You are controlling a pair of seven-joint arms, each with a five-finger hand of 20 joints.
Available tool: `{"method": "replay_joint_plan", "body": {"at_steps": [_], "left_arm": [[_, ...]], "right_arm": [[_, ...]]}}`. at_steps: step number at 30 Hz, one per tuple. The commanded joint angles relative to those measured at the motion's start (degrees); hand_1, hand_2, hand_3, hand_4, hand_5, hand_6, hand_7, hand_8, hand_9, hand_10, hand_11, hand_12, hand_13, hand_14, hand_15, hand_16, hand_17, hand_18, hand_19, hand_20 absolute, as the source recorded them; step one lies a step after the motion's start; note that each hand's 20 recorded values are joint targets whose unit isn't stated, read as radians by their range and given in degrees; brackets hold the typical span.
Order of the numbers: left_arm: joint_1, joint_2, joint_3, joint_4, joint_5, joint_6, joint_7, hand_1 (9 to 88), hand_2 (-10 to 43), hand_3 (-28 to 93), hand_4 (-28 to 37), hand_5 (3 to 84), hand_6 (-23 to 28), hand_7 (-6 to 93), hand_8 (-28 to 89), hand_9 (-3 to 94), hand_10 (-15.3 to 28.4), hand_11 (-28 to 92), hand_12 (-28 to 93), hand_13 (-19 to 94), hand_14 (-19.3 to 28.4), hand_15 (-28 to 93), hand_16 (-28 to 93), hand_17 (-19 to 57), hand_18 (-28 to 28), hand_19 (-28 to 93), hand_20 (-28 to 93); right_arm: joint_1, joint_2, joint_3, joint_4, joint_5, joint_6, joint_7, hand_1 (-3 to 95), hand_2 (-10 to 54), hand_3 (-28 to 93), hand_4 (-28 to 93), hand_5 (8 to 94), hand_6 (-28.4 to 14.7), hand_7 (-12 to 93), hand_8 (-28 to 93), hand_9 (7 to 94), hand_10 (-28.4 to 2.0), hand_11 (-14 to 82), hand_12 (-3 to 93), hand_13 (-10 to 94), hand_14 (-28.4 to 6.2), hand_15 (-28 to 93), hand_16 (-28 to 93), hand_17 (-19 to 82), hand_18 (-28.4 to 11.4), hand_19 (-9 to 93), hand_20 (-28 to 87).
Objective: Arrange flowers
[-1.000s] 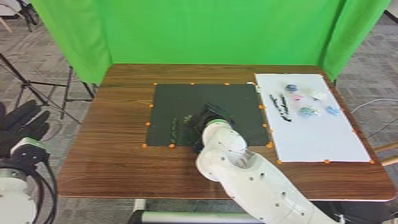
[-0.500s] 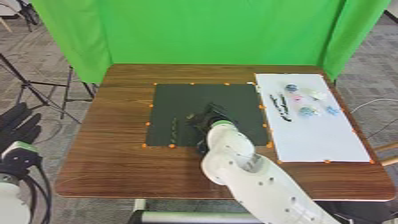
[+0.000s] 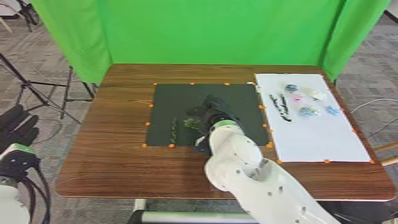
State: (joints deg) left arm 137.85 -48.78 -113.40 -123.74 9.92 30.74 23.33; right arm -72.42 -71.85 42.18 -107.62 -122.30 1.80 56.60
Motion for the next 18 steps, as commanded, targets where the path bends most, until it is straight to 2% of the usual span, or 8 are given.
{"method": "replay_joint_plan", "body": {"at_steps": [1,2,3,6,8,12,14,18], "left_arm": [[2.8,-1.91,-1.35,-0.71,-0.69,-0.79,0.69,21.9,13.8,71,-28.3,41.0,9.3,24.5,-13,31.8,15.3,29,10,21,16.0,49,-11,-7.0,13.6,35,9],[2.9,-1.85,-1.44,-0.77,-0.64,-0.68,0.59,21.9,13.8,71,-28.3,41.0,9.3,24.5,-13,31.9,15.3,29,10,21,16.0,49,-11,-7.0,13.6,35,9],[2.9,-1.81,-1.39,-0.66,-0.74,-0.48,0.71,21.9,13.8,71,-28.3,41.0,9.3,24.5,-13,31.9,15.3,29,10,21,16.0,49,-11,-7.0,13.6,35,9],[3.2,-1.98,-1.54,-0.71,-0.80,-0.52,0.79,21.9,13.9,71,-28.3,41.1,9.3,24.6,-13,31.9,15.3,29,10,21,16.0,49,-11,-7.0,13.6,35,9],[3.1,-2.05,-1.35,-0.69,-0.78,-0.73,0.72,21.9,14.0,71,-28.3,41.1,9.3,24.5,-13,31.9,15.3,29,10,21,16.0,49,-11,-7.0,13.6,35,9],[2.3,-1.88,-0.91,-0.45,-0.48,-0.93,0.19,21.9,14.0,71,-28.3,41.0,9.2,24.8,-13,31.9,15.3,30,10,21,16.0,49,-11,-7.1,13.6,35,9],[1.7,-1.88,-0.53,-0.20,0.00,-1.08,-0.30,21.9,14.0,71,-28.3,41.0,9.2,24.7,-14,31.9,15.3,30,10,21,16.0,49,-11,-7.0,13.6,35,9],[1.8,-1.76,-0.58,-0.14,-0.16,-1.26,-0.31,21.8,14.0,71,-28.3,41.0,9.2,24.7,-13,31.9,15.4,30,10,21,16.0,49,-11,-7.1,13.6,35,9]], "right_arm": [[-4.6,3.6,3.0,-3.1,-1.8,0.1,0.3,22.0,6.9,70,-21,63.3,-11.5,14,-10,85.1,-19.3,19.6,20.8,76,-14.9,52,31,30,-28.4,69,47],[-5.1,3.7,3.5,-3.2,-1.4,-0.8,0.6,21.4,7.6,71,-20,63.0,-11.8,15,-9,83.6,-20.2,18.1,19.1,76,-15.0,50,29,30,-28.4,69,47],[-5.3,3.6,4.1,-3.0,-0.3,-1.5,0.8,20.4,8.6,71,-19,63.4,-12.2,21,-6,81.8,-21.3,16.8,17.4,76,-15.7,49,28,29,-28.4,69,46],[-6.2,3.8,5.0,-3.6,2.2,-3.9,1.4,18.4,12.2,73,-18,59.9,-13.1,43,-11,80.0,-22.6,15.4,14.8,76,-16.5,49,25,29,-28.4,68,47],[-6.7,3.7,5.1,-4.0,2.3,-5.4,1.1,17.8,13.8,73,-18,58.2,-13.5,50,-12,79.2,-23.2,14.7,14.4,76,-16.7,48,25,29,-28.4,68,47],[-6.8,3.2,5.4,-4.4,5.1,-9.1,0.7,16.3,15.5,73,-17,56.4,-13.9,58,-13,77.8,-24.1,13.5,13.6,76,-17.4,46,25,29,-28.4,68,47],[-7.0,3.3,5.5,-4.7,7.3,-9.1,0.0,15.8,15.8,73,-17,55.4,-14.1,62,-13,76.8,-24.4,13.0,13.1,75,-17.8,46,24,28,-28.4,68,47],[-7.4,3.2,4.9,-5.6,8.4,-8.5,-1.0,15.2,16.2,73,-17,54.3,-14.2,64,-15,75.2,-24.6,12.7,12.3,74,-17.5,47,25,28,-28.4,68,48]]}}
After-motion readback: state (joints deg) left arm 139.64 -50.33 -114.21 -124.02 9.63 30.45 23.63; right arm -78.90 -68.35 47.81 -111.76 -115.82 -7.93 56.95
